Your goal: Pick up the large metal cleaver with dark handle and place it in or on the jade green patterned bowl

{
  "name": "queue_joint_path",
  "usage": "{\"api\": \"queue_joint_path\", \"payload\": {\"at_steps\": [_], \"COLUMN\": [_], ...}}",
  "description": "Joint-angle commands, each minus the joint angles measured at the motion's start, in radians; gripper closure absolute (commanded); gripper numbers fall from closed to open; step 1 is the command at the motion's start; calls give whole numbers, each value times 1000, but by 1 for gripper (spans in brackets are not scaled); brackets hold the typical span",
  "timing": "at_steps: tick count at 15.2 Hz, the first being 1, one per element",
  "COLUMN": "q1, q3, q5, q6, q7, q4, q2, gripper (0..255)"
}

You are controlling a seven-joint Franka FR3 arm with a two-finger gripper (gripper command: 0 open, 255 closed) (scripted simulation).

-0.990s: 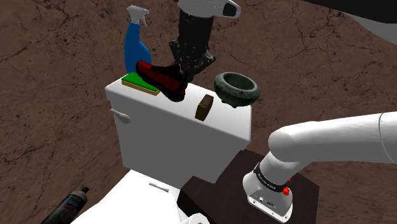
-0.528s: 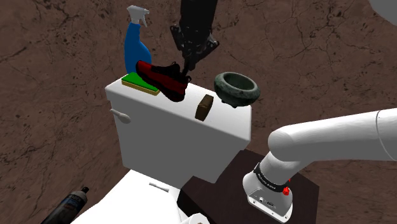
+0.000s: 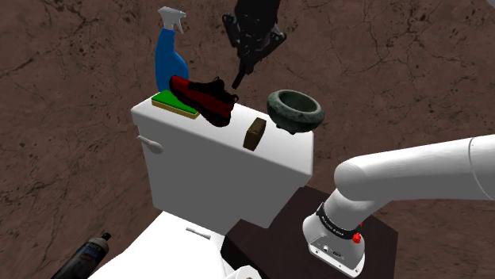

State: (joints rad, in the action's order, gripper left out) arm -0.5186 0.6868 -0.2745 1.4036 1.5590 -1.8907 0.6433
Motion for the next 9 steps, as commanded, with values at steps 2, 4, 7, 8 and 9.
{"api": "queue_joint_path", "payload": {"at_steps": [2,4,7,8,9], "q1": [24,37,50,53,56], "q3": [-86,-143,-224,-250,-276], "q5": [11,26,55,67,80], "q6": [-14,-22,-33,-37,-40], "q7": [-72,-122,-195,-219,-243], "q4": [-64,-107,-165,-181,-197], "q2": [62,102,156,172,187], "gripper": [255,255,255,255,255]}}
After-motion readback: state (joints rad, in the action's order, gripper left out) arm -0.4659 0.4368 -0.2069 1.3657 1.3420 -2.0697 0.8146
